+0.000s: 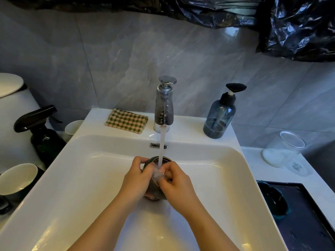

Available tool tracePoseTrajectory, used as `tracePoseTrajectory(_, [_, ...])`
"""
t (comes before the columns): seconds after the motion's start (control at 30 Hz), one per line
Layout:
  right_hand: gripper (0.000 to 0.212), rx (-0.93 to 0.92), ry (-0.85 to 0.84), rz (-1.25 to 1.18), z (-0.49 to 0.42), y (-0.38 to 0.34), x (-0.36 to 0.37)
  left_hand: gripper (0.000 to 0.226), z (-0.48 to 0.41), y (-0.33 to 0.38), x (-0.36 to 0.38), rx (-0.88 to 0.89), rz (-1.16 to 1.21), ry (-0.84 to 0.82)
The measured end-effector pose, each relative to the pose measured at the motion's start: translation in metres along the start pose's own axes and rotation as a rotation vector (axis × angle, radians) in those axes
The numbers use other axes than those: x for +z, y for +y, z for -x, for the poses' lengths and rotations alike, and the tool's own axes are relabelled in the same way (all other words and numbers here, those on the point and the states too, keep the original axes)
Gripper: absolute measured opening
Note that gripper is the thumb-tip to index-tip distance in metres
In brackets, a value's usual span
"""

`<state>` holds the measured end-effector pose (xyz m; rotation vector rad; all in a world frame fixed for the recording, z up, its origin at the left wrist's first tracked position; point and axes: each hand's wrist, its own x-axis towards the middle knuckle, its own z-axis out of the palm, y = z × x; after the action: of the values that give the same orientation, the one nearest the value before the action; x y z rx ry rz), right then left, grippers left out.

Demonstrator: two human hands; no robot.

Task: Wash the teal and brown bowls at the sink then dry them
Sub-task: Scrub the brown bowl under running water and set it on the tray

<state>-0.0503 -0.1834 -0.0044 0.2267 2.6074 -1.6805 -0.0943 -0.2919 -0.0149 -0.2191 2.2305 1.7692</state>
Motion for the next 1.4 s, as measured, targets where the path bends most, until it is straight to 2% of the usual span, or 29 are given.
tracePoseTrajectory(0.13, [0.028,-0.103,0.043,0.391,-0.003,0.002,0.001,0.005,0.002,0.000,0.001,0.023,-0.023,0.005])
tracePoseTrajectory(0.23, [0.031,-0.128,0.068,0.607,-0.005,-0.001,0.001,0.004,0.001,0.000,-0.001,0.030,-0.030,0.055])
tracePoseTrajectory(0.27, [0.028,-0.117,0.054,0.582,-0.005,0.000,0.000,0.004,0.001,-0.001,-0.002,0.028,-0.033,0.062])
tracePoseTrajectory(0.37, [0.015,0.008,-0.021,0.227,-0.001,0.001,0.000,0.007,0.000,-0.002,-0.003,0.013,-0.035,0.051])
tracePoseTrajectory(0.47, [0.019,-0.031,-0.021,0.076,-0.001,0.005,0.004,0.004,0.000,0.000,-0.003,0.006,-0.007,0.039])
tracePoseTrajectory(0.57, [0.018,-0.092,-0.032,0.198,-0.002,0.007,0.005,0.008,0.002,0.001,-0.002,0.002,0.019,0.008])
tracePoseTrajectory(0.73, [0.030,-0.156,0.073,0.570,-0.004,0.002,0.001,0.005,0.001,0.000,-0.001,0.038,-0.035,0.059])
tracePoseTrajectory(0.77, [0.029,-0.135,0.064,0.545,-0.004,0.003,0.000,0.004,0.001,0.000,-0.001,0.035,-0.038,0.062])
tracePoseTrajectory(0.87, [0.020,-0.036,-0.014,0.238,-0.003,0.007,0.003,0.004,0.001,0.000,-0.003,0.015,-0.031,0.039])
tracePoseTrajectory(0.93, [0.017,-0.039,-0.026,0.131,-0.002,0.007,0.005,0.004,0.002,0.001,-0.002,0.007,-0.006,0.023])
tracePoseTrajectory(1.0, [0.018,-0.062,-0.037,0.184,-0.002,0.007,0.006,0.004,0.002,0.002,-0.002,0.003,0.013,0.015])
tracePoseTrajectory(1.1, [0.025,-0.131,0.029,0.438,-0.002,0.002,0.001,0.004,0.002,0.001,-0.001,0.028,-0.009,0.028])
tracePoseTrajectory(1.17, [0.024,-0.092,0.031,0.511,-0.003,-0.001,-0.003,0.003,0.002,0.000,-0.001,0.039,-0.024,0.049])
tracePoseTrajectory(1.3, [0.016,0.048,-0.048,0.223,0.000,-0.002,-0.004,0.002,0.002,0.000,-0.002,0.009,-0.018,0.032])
tracePoseTrajectory(1.4, [0.021,0.013,-0.030,0.131,0.000,-0.001,0.000,0.001,0.004,0.002,0.000,-0.013,0.003,0.010])
